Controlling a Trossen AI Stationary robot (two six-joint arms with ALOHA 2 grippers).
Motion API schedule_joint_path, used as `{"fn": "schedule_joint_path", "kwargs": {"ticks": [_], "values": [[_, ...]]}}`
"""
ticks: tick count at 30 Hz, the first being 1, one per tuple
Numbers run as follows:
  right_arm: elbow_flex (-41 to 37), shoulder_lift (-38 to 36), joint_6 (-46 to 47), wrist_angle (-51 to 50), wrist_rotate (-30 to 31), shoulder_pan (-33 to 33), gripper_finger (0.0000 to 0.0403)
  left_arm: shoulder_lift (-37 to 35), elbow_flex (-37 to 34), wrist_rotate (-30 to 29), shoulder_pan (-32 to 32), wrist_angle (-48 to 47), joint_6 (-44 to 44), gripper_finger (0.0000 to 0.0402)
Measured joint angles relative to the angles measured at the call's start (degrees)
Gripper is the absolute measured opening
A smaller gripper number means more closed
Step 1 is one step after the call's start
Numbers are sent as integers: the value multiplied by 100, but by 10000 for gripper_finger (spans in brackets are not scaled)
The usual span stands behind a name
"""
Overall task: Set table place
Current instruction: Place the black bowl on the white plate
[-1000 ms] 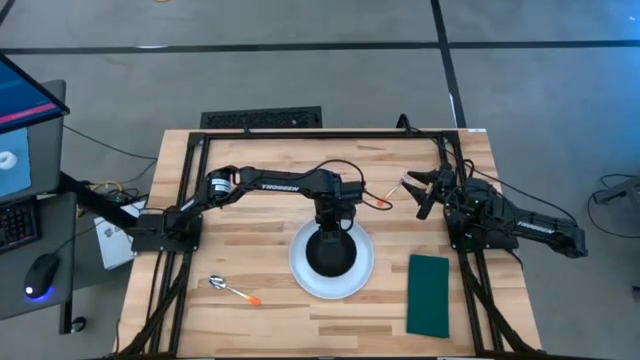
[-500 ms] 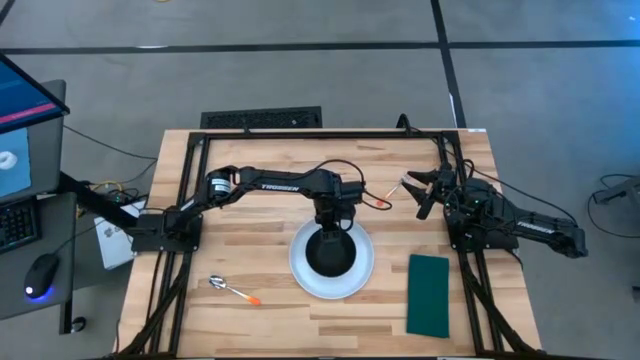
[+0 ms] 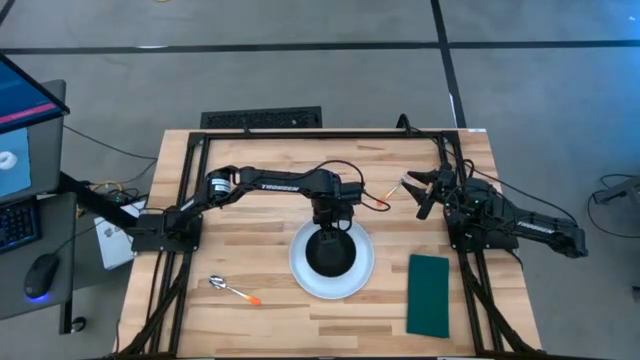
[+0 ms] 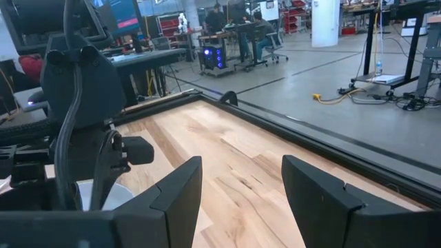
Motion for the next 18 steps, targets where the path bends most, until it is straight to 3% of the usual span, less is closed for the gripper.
{"fn": "schedule_joint_path", "kwargs": {"ticks": [8,18], "values": [[0,0,0,0,0,-2,224,-20,14,-435,4,-48,-92,268],[0,2,-4,0,0,-1,224,-31,1091,-480,-7,-1037,-51,268]]}}
